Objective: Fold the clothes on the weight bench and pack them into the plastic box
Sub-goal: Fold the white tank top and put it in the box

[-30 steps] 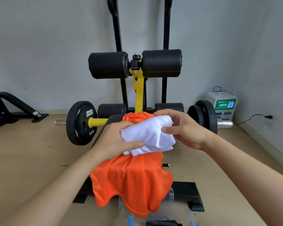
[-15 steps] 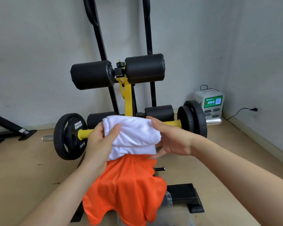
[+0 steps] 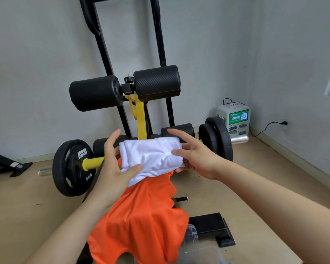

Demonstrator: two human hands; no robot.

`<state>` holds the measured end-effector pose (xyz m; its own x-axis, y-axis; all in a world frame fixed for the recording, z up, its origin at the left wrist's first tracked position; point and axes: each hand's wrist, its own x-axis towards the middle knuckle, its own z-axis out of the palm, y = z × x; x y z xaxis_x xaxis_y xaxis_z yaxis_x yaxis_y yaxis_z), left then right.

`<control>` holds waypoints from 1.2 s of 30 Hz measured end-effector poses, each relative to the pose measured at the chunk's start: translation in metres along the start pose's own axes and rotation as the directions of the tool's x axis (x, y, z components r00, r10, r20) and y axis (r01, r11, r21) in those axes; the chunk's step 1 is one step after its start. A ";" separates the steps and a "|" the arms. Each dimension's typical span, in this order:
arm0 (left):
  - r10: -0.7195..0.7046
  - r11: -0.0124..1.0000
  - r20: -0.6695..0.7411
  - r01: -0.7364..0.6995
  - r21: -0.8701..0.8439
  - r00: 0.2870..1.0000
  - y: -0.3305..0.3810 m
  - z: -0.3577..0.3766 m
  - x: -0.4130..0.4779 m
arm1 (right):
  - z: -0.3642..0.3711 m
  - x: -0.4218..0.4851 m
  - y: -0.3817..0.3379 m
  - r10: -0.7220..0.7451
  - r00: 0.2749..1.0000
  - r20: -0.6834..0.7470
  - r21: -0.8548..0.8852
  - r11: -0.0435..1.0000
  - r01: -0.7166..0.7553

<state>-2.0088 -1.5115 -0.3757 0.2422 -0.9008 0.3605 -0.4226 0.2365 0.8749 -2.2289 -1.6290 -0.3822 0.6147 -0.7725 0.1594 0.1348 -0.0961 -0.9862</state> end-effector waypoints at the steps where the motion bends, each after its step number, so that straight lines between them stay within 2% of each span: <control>1: 0.040 0.996 0.040 -0.043 0.073 0.998 0.004 0.002 -0.003 | -0.002 -0.003 0.000 -0.004 1.000 0.010 -0.011 1.000 0.004; 4: 0.077 0.986 0.111 -0.092 0.140 0.991 0.012 0.015 -0.011 | -0.009 -0.014 0.000 0.013 0.999 0.051 -0.034 0.999 -0.011; 8: 0.064 0.987 0.051 -0.071 0.143 0.997 0.012 0.033 -0.022 | -0.022 -0.038 0.001 0.055 0.997 0.059 -0.059 0.997 -0.052; 11: 0.077 0.974 0.052 -0.086 0.208 0.996 0.000 0.057 -0.038 | -0.040 -0.063 0.014 0.128 0.990 0.058 -0.047 0.991 -0.126; 15: 0.066 0.952 0.136 -0.103 0.288 0.988 -0.027 0.094 -0.079 | -0.063 -0.102 0.048 0.245 0.967 0.072 -0.117 0.965 -0.235; 22: -0.134 0.940 0.158 0.075 0.332 0.978 -0.084 0.146 -0.162 | -0.070 -0.146 0.119 0.431 0.900 0.059 -0.289 0.871 -0.398; 26: -0.294 0.915 0.217 0.208 0.346 0.931 -0.133 0.153 -0.195 | -0.052 -0.161 0.168 0.519 0.854 0.043 -0.345 0.810 -0.475; 30: -0.433 0.852 0.203 0.326 0.410 0.878 -0.182 0.159 -0.218 | -0.028 -0.168 0.220 0.594 0.805 0.016 -0.435 0.729 -0.529; 33: -0.513 0.807 0.214 0.382 0.450 0.831 -0.211 0.168 -0.230 | -0.018 -0.172 0.244 0.636 0.771 0.029 -0.533 0.663 -0.526; 36: -0.543 0.794 0.213 0.414 0.446 0.812 -0.231 0.172 -0.230 | -0.015 -0.170 0.262 0.609 0.793 0.020 -0.621 0.629 -0.467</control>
<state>-2.1171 -1.4217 -0.7168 0.2406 -0.9376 -0.2512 -0.6245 -0.3476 0.6994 -2.3095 -1.5326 -0.6681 0.5854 -0.6582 -0.4734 -0.6851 -0.0893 -0.7229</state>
